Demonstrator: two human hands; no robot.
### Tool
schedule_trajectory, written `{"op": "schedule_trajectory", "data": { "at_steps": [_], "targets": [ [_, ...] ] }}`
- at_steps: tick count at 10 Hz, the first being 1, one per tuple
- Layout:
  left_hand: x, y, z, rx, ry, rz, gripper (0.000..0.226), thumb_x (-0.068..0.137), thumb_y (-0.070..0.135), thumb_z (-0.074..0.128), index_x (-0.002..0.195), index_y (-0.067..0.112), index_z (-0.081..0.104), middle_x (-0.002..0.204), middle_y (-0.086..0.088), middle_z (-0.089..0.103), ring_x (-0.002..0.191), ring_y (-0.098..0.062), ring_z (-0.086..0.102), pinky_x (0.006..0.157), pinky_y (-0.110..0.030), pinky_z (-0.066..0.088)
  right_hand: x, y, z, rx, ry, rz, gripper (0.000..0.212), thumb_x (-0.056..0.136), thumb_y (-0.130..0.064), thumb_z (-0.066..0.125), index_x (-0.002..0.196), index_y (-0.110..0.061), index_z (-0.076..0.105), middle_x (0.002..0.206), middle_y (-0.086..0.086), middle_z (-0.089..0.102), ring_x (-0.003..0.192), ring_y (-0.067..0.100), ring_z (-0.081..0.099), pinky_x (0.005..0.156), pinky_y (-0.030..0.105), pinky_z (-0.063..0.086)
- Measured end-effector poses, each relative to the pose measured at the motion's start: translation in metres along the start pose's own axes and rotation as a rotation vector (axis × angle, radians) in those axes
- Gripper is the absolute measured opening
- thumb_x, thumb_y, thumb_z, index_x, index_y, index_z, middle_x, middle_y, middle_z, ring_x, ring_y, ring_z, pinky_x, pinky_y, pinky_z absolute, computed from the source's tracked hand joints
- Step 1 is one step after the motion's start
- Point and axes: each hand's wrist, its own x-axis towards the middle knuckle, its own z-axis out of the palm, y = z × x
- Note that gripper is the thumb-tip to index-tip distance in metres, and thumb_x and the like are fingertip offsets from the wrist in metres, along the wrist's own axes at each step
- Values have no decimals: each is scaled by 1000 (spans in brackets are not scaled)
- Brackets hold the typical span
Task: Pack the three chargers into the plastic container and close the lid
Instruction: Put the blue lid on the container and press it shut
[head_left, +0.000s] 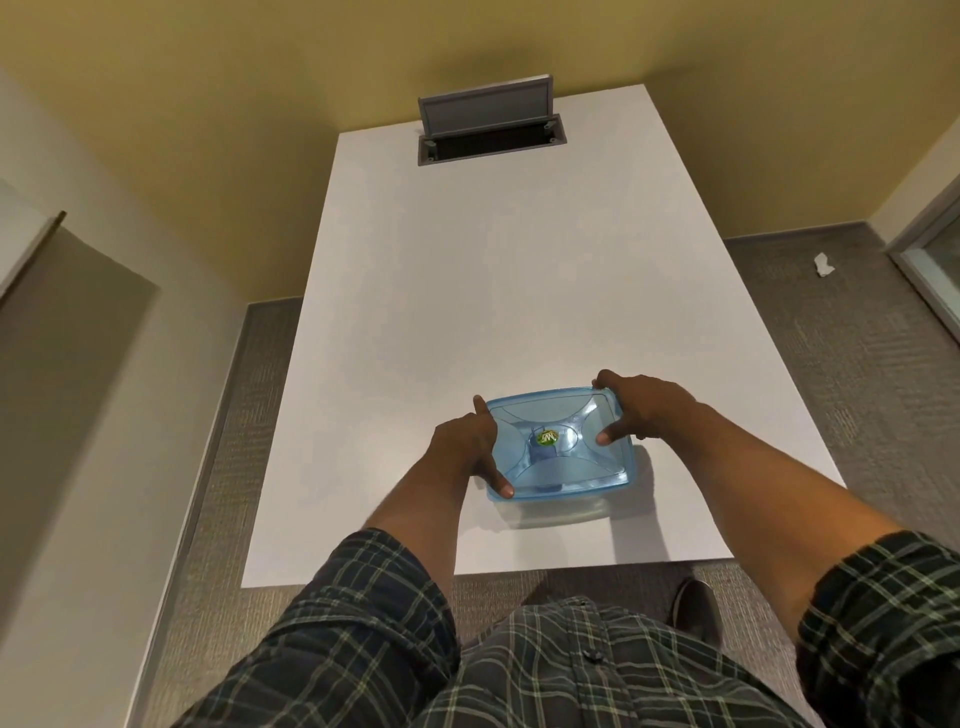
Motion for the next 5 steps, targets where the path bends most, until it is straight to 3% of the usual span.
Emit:
{"op": "schedule_trajectory", "data": {
  "at_steps": [1, 3, 4, 5],
  "targets": [
    [-5, 1, -7, -4, 25, -1, 158, 62, 57, 91, 157, -1, -21, 154, -18, 47, 141, -35, 48, 111, -43, 43, -2, -4, -5, -24, 29, 6, 76, 66, -51, 88, 124, -24, 45, 93, 1, 69, 68, 24, 71, 71, 39, 55],
    [-9, 3, -8, 1, 39, 14, 155, 62, 57, 90, 159, 3, -19, 157, -18, 42, 143, -34, 45, 115, -45, 41, -6, -9, -9, 71, 3, 59, 72, 71, -36, 89, 125, -13, 47, 99, 9, 63, 80, 29, 63, 71, 41, 53],
    [-9, -2, 2, 31, 22, -4, 154, 61, 62, 89, 160, 5, -15, 157, -15, 43, 142, -33, 46, 113, -44, 42, -9, -11, 3, 17, -13, 53, 72, 73, -38, 88, 128, -12, 50, 115, 11, 62, 99, 29, 61, 81, 38, 51],
    [-7, -9, 12, 59, 110, 19, 135, 63, 75, 79, 160, 8, 13, 151, -10, 49, 136, -30, 51, 107, -42, 44, -12, -9, 14, -161, -3, 77, 78, 74, -55, 81, 133, -16, 47, 124, 7, 58, 114, 26, 58, 93, 41, 50]
  ]
}}
